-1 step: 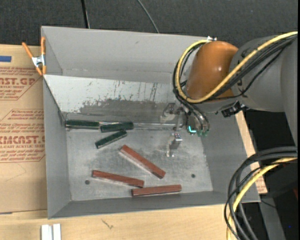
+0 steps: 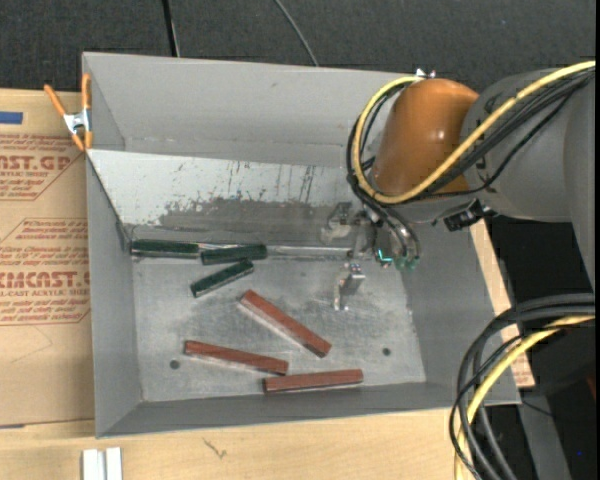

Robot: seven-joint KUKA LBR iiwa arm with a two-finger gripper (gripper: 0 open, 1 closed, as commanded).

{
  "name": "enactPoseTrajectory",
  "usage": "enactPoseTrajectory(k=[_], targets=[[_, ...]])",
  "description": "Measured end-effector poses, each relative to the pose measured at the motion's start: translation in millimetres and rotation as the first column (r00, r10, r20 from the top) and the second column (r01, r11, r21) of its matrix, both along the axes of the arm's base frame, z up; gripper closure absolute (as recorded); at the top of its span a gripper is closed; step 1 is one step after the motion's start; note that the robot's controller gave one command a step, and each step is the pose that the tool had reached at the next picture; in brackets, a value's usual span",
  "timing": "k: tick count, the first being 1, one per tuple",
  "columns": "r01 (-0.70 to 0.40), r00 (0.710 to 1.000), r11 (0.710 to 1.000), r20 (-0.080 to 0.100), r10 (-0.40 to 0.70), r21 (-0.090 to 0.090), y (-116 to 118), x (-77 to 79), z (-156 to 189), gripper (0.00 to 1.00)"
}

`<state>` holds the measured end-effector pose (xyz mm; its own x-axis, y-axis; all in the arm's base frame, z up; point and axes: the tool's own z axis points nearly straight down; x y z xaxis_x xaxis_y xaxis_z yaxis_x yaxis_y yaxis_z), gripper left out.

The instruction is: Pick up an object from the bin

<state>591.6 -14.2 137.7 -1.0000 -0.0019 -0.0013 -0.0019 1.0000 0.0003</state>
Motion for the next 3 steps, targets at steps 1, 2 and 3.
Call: enactPoseTrajectory(k=[1,2,3], targets=[[0.001,1.000,1.000,0.009,-0.001,-0.001,2,-3.2,-4,0.00],[-0.003,1.000,1.000,-0.004,0.003,0.003,27,-42.0,-55,0.00],[0.049,0.998,0.999,0.027,-0.049,0.002,25,-89.3,-62,1.00]])
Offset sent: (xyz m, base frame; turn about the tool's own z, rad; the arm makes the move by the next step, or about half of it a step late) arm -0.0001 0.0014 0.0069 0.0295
